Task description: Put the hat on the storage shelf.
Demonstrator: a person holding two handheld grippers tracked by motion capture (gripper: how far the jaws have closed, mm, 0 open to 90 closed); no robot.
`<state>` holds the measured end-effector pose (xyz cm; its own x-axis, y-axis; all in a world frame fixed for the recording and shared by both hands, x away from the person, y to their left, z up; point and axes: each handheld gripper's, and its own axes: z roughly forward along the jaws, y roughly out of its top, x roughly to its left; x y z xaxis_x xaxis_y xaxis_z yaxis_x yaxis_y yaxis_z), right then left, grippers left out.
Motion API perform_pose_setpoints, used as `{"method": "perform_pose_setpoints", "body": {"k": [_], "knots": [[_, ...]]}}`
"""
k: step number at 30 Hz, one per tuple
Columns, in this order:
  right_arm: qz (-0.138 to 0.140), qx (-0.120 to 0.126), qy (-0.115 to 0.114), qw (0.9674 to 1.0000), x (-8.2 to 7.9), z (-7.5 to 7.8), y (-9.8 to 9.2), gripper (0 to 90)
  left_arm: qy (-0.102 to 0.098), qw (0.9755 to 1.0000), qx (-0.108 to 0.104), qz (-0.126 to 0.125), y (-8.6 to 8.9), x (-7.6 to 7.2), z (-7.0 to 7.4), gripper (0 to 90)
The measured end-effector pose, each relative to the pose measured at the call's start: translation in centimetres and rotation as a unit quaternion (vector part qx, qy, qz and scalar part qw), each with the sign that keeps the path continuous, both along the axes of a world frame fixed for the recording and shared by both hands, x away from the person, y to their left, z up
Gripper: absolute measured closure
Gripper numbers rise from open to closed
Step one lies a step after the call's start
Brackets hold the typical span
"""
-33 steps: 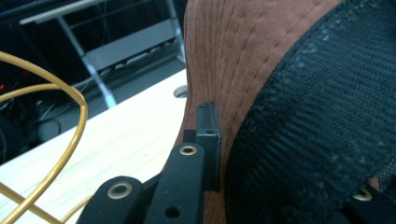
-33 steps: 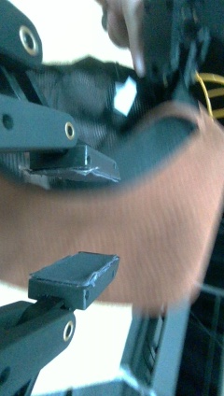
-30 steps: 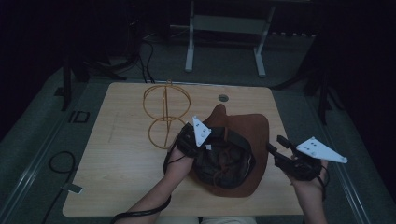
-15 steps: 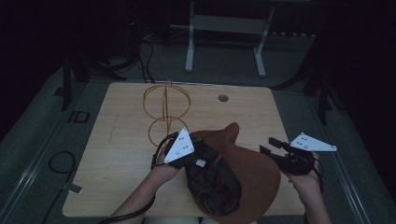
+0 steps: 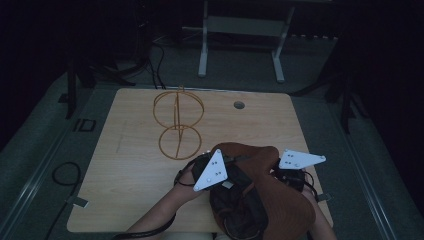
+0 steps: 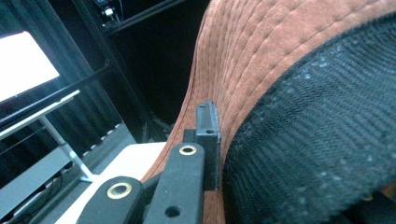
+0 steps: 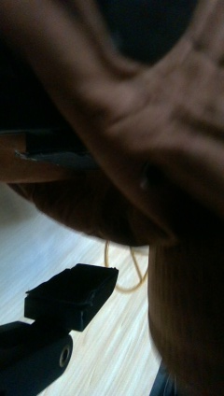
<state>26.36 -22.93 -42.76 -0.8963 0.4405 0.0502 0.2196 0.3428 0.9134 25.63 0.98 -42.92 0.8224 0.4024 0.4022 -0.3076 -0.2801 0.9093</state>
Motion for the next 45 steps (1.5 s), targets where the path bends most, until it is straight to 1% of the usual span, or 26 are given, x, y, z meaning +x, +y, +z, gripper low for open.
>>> {"method": "perform_pose_setpoints", "body": {"k": [3, 4, 6, 7, 8, 9, 10, 11, 14, 15, 18, 19, 20, 21, 22, 24, 25, 27, 28, 29, 30, 31, 34, 36, 39, 45], "knots": [[0.011, 0.006, 0.004, 0.9999, -0.1, -0.1, 0.4, 40.1, 0.001, 1.0, -0.003, 0.004, -0.2, -0.1, 0.1, 87.1], [0.026, 0.023, 0.01, 0.9994, 0.0, -0.1, 0.5, 41.3, -0.005, 0.9999, -0.005, 0.011, -0.3, -0.2, 0.1, 87.2], [0.03, 0.035, 0.015, 0.9988, 0.1, -0.1, 0.6, 41.8, -0.003, 0.9998, -0.01, 0.015, -0.4, -0.3, 0.2, 87.1], [0.03, 0.035, 0.015, 0.9988, 0.1, -0.1, 0.6, 41.8, -0.009, 0.9997, -0.013, 0.02, -0.5, -0.4, 0.3, 87.1], [0.032, 0.049, 0.016, 0.9982, 0.2, -0.1, 0.8, 41.8, -0.01, 0.9995, -0.017, 0.023, -0.6, -0.5, 0.3, 87.1], [0.032, 0.049, 0.016, 0.9982, 0.2, -0.1, 0.8, 41.8, -0.008, 0.9995, -0.022, 0.024, -0.8, -0.7, 0.4, 87.1], [0.034, 0.055, 0.018, 0.9977, 0.2, 0.0, 0.9, 42.0, -0.012, 0.9995, -0.025, 0.017, -1.1, -0.9, 0.4, 87.0], [0.035, 0.063, 0.013, 0.9973, 0.2, 0.2, 1.1, 43.0, -0.021, 0.9993, -0.025, 0.021, -1.2, -1.1, 0.4, 86.9], [0.032, 0.065, 0.013, 0.9973, 0.2, 0.3, 1.3, 45.5, -0.022, 0.9991, -0.027, 0.026, -1.2, -1.0, 0.5, 86.9], [0.038, 0.065, 0.019, 0.9969, 0.4, 0.3, 1.5, 51.1, -0.027, 0.9988, -0.027, 0.031, -1.2, -1.1, 0.4, 86.9], [0.046, 0.059, 0.029, 0.9967, 0.6, 0.3, 1.6, 60.5, -0.021, 0.999, -0.027, 0.031, -1.1, -1.0, 0.2, 86.7], [0.046, 0.059, 0.029, 0.9967, 0.6, 0.3, 1.6, 60.5, -0.021, 0.999, -0.027, 0.031, -1.1, -1.0, 0.2, 86.6], [0.043, 0.05, 0.032, 0.9973, 0.7, 0.3, 1.7, 71.2, -0.013, 0.9992, -0.027, 0.027, -1.1, -0.9, 0.2, 86.4], [0.039, 0.048, 0.031, 0.9976, 0.7, 0.3, 1.7, 73.9, -0.013, 0.9993, -0.024, 0.025, -1.1, -0.9, 0.2, 86.2], [0.04, 0.044, 0.033, 0.9977, 0.7, 0.3, 1.7, 80.8, -0.013, 0.9993, -0.024, 0.025, -1.1, -0.9, 0.2, 85.1], [0.036, 0.04, 0.032, 0.998, 0.7, 0.4, 1.6, 83.6, -0.007, 0.9995, -0.022, 0.019, -1.0, -0.7, 0.2, 84.3], [0.032, 0.035, 0.031, 0.9984, 0.6, 0.5, 1.6, 85.9, 0.0, 0.9997, -0.024, 0.01, -1.0, -0.6, 0.3, 83.6], [0.035, 0.034, 0.031, 0.9983, 0.6, 0.5, 1.5, 86.5, 0.002, 0.9997, -0.023, 0.011, -0.9, -0.6, 0.5, 78.4], [0.039, 0.036, 0.031, 0.9981, 0.6, 0.5, 1.4, 86.8, 0.007, 0.9997, -0.022, 0.012, -0.9, -0.6, 0.6, 78.4], [0.039, 0.036, 0.031, 0.9981, 0.6, 0.5, 1.4, 86.8, 0.007, 0.9997, -0.022, 0.012, -0.9, -0.6, 0.6, 74.7], [0.042, 0.04, 0.033, 0.9978, 0.5, 0.6, 1.2, 87.3, 0.025, 0.9989, -0.033, 0.022, -0.6, -0.4, 1.2, 65.2], [0.042, 0.042, 0.032, 0.9977, 0.5, 0.7, 1.0, 87.3, 0.032, 0.9983, -0.041, 0.026, -0.4, -0.3, 1.3, 60.0], [0.028, 0.051, 0.027, 0.9979, 0.7, 1.0, 0.5, 87.5, 0.035, 0.9975, -0.049, 0.036, 0.1, -0.3, 1.8, 51.9], [0.02, 0.063, 0.024, 0.9975, 0.8, 1.5, -0.2, 87.5, 0.037, 0.9972, -0.052, 0.039, 0.4, -0.3, 2.0, 50.1], [0.008, 0.07, 0.011, 0.9975, 0.9, 2.2, -0.9, 87.6, 0.035, 0.9969, -0.052, 0.047, 0.8, -0.3, 2.1, 46.8], [-0.02, 0.083, -0.005, 0.9963, 1.3, 3.2, -2.4, 87.5, 0.053, 0.9957, -0.047, 0.06, 2.3, 0.0, 1.8, 43.3]]}}
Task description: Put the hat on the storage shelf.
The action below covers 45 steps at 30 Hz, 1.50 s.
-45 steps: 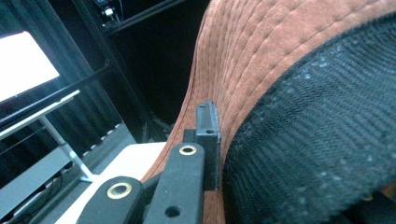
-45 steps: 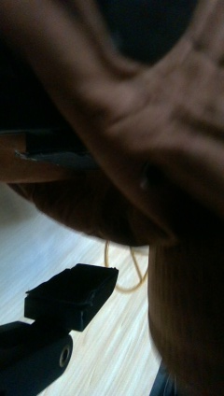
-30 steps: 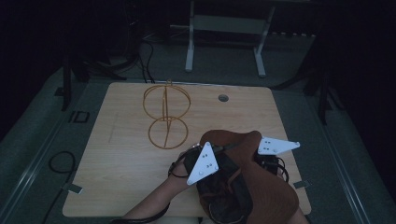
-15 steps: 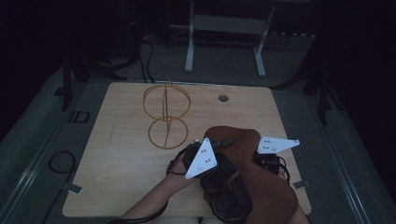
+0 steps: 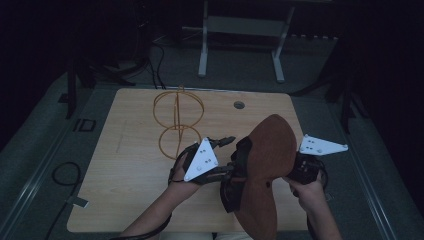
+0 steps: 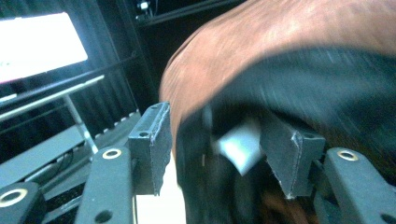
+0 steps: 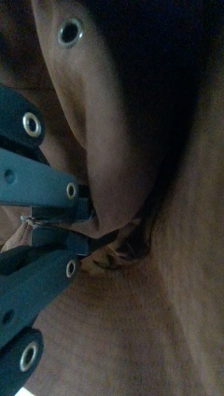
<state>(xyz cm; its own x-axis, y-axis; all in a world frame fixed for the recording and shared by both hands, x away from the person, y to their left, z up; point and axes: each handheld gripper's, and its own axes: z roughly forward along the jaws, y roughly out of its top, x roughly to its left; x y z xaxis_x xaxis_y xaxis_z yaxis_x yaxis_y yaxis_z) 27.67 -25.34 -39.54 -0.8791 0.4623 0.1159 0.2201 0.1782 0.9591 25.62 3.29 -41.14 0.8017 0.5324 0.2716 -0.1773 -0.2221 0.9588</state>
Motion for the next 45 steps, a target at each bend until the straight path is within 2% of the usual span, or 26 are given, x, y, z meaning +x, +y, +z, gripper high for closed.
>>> {"method": "perform_pose_setpoints", "body": {"k": [2, 7, 10, 14, 17, 22, 25, 26, 28, 31, 32, 36, 39, 42, 43, 45], "knots": [[-0.011, 0.008, -0.003, 0.9999, 0.3, 0.3, -0.5, 87.5, 0.01, 0.9999, 0.0, 0.007, 0.9, 0.1, -0.4, 43.2], [-0.046, 0.01, -0.017, 0.9988, 1.2, 1.1, -1.1, 87.5, 0.028, 0.9992, 0.01, 0.026, 2.7, 0.0, -1.8, 43.0], [-0.061, 0.009, -0.025, 0.9978, 1.9, 1.7, -1.2, 87.5, 0.045, 0.9982, 0.016, 0.037, 3.9, -0.1, -2.9, 40.7], [-0.072, 0.013, -0.031, 0.9969, 3.1, 2.7, -1.0, 87.5, 0.078, 0.995, 0.012, 0.062, 5.6, -0.4, -4.7, 38.8], [-0.078, 0.015, -0.034, 0.9962, 4.0, 3.3, -0.7, 87.5, 0.103, 0.9915, 0.012, 0.079, 6.9, -0.4, -5.9, 29.9], [-0.084, 0.016, -0.034, 0.9957, 5.8, 4.3, 0.1, 87.4, 0.124, 0.9873, 0.023, 0.097, 8.7, -0.7, -8.0, 24.4], [-0.088, 0.015, -0.034, 0.9955, 6.9, 4.9, 0.7, 87.5, 0.151, 0.9822, 0.037, 0.106, 9.9, -0.7, -9.5, 18.7], [-0.09, 0.015, -0.034, 0.9952, 7.3, 5.1, 0.9, 87.4, 0.153, 0.9816, 0.038, 0.108, 10.2, -0.8, -10.0, 14.8], [-0.092, 0.016, -0.034, 0.9951, 7.9, 5.4, 1.2, 87.4, 0.168, 0.9777, 0.039, 0.12, 11.0, -0.8, -11.1, 11.4], [-0.095, 0.017, -0.034, 0.9947, 9.0, 6.1, 1.7, 87.4, 0.189, 0.9709, 0.047, 0.14, 12.1, -1.0, -12.8, 4.8], [-0.097, 0.018, -0.034, 0.9946, 9.4, 6.4, 1.9, 87.4, 0.201, 0.9669, 0.05, 0.15, 12.6, -1.1, -13.4, 2.3], [-0.093, 0.028, -0.031, 0.9948, 11.0, 7.4, 3.0, 87.4, 0.215, 0.9578, 0.043, 0.185, 14.3, -1.8, -14.8, 2.2], [-0.092, 0.029, -0.034, 0.9948, 11.9, 8.2, 4.1, 87.4, 0.214, 0.9551, 0.035, 0.202, 15.3, -2.4, -15.3, 2.2], [-0.089, 0.029, -0.037, 0.9949, 12.9, 9.1, 5.6, 87.3, 0.216, 0.9537, 0.027, 0.208, 16.1, -2.9, -15.5, 2.2], [-0.089, 0.029, -0.037, 0.9949, 12.9, 9.1, 5.6, 87.3, 0.216, 0.9537, 0.027, 0.208, 16.1, -2.9, -15.5, 2.2], [-0.085, 0.02, -0.035, 0.9955, 13.9, 9.8, 7.4, 87.3, 0.214, 0.9533, 0.023, 0.212, 16.4, -3.1, -15.6, 2.2]]}}
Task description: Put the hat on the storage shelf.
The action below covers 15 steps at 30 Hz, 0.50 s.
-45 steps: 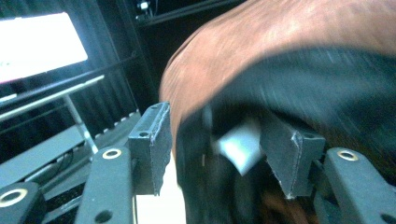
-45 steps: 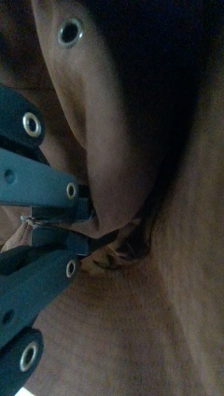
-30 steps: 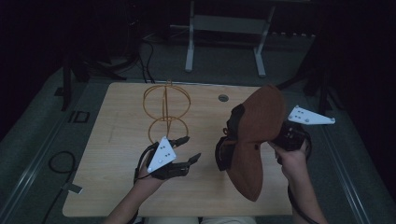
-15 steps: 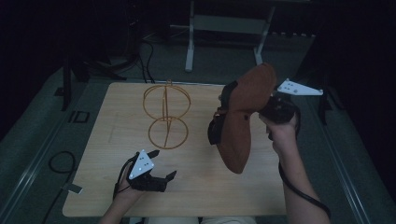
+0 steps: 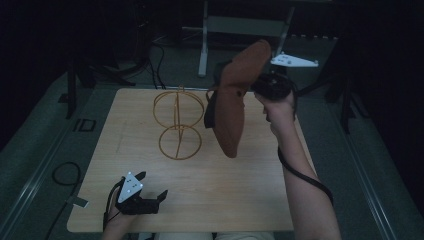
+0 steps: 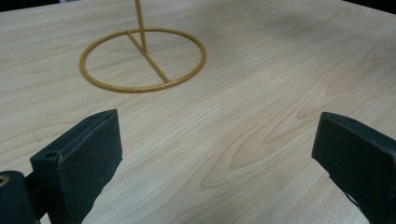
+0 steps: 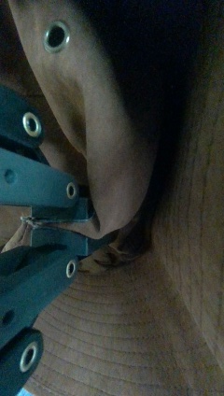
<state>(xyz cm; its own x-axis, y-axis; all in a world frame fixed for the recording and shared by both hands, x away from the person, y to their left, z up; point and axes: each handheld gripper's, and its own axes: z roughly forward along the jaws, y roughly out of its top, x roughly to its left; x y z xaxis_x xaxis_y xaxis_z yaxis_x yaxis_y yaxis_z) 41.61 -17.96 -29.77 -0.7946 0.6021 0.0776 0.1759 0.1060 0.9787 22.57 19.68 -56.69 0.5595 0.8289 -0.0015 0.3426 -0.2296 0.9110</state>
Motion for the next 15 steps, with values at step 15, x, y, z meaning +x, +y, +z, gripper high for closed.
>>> {"method": "perform_pose_setpoints", "body": {"k": [15], "knots": [[0.06, -0.094, 0.042, 0.9929, 3.9, -0.2, 12.7, 86.7, -0.004, 0.9999, -0.012, 0.003, 0.9, 0.1, -0.4, 2.3]]}}
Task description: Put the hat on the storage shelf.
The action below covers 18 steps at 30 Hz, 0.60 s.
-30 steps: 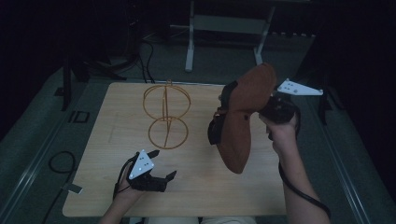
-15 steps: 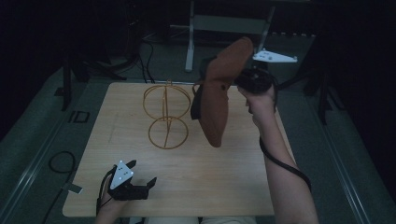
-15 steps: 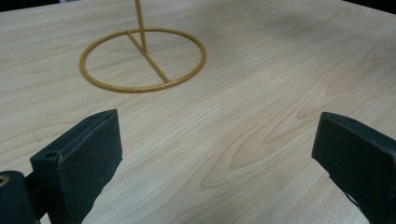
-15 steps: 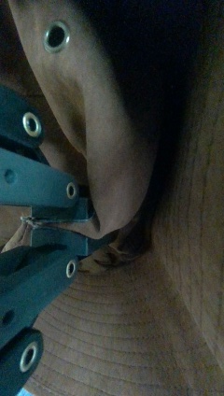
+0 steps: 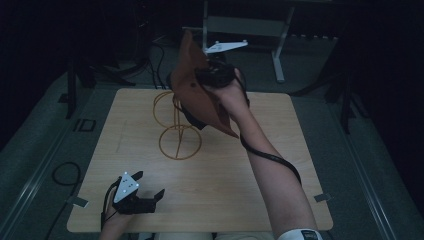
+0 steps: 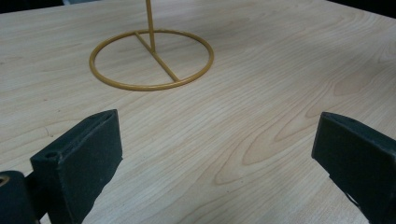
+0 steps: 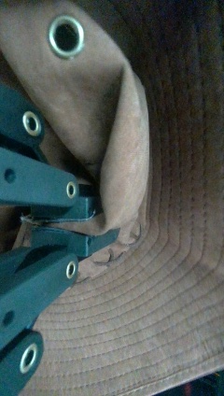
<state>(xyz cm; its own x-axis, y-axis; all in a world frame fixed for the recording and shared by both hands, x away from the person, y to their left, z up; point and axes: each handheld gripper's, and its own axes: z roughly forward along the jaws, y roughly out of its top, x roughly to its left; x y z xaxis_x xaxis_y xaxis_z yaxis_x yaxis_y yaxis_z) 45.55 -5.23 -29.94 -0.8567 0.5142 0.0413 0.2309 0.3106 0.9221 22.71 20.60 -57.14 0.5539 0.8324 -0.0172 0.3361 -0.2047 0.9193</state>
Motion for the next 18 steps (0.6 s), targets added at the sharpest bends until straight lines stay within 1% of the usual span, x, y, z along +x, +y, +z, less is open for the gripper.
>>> {"method": "perform_pose_setpoints", "body": {"k": [1, 3, 5, 9, 10, 14, 15, 16, 17, 18], "knots": [[0.001, -0.015, 0.002, 0.9999, 0.2, -0.3, 0.8, 86.6, -0.001, 1.0, -0.003, 0.0, 0.1, 0.0, 0.0, 2.3], [0.006, -0.037, 0.01, 0.9993, 0.6, -1.1, 2.3, 86.3, -0.001, 1.0, -0.008, 0.001, 0.2, -0.1, 0.0, 2.3], [0.006, -0.047, 0.015, 0.9988, 0.7, -1.6, 3.2, 85.7, -0.001, 1.0, -0.009, 0.0, 0.3, -0.1, -0.1, 2.3], [0.011, -0.071, 0.024, 0.9971, 1.0, -2.9, 4.9, 82.9, 0.007, 0.9999, -0.014, -0.002, 0.3, -0.1, -0.4, 2.3], [0.011, -0.073, 0.026, 0.9969, 1.0, -3.2, 5.1, 81.6, 0.012, 0.9998, -0.015, -0.007, 0.2, -0.1, -0.6, 2.3], [0.017, -0.065, 0.027, 0.9973, 1.2, -3.5, 5.5, 79.9, 0.012, 0.9998, -0.016, -0.01, 0.0, -0.1, -0.6, 2.3], [0.018, -0.06, 0.02, 0.9978, 1.4, -3.7, 5.7, 64.2, 0.014, 0.9997, -0.016, -0.015, -0.2, -0.1, -0.6, 2.3], [0.024, -0.064, 0.018, 0.9975, 1.5, -4.0, 5.8, 59.6, 0.015, 0.9996, -0.017, -0.016, -0.2, -0.1, -0.7, 2.3], [0.033, -0.061, 0.013, 0.9975, 1.5, -4.3, 5.9, 54.8, 0.015, 0.9996, -0.019, -0.015, -0.2, 0.0, -0.7, 2.3], [0.035, -0.058, 0.008, 0.9977, 1.4, -4.5, 6.0, 51.2, 0.014, 0.9996, -0.019, -0.015, -0.1, 0.0, -0.7, 2.3]]}}
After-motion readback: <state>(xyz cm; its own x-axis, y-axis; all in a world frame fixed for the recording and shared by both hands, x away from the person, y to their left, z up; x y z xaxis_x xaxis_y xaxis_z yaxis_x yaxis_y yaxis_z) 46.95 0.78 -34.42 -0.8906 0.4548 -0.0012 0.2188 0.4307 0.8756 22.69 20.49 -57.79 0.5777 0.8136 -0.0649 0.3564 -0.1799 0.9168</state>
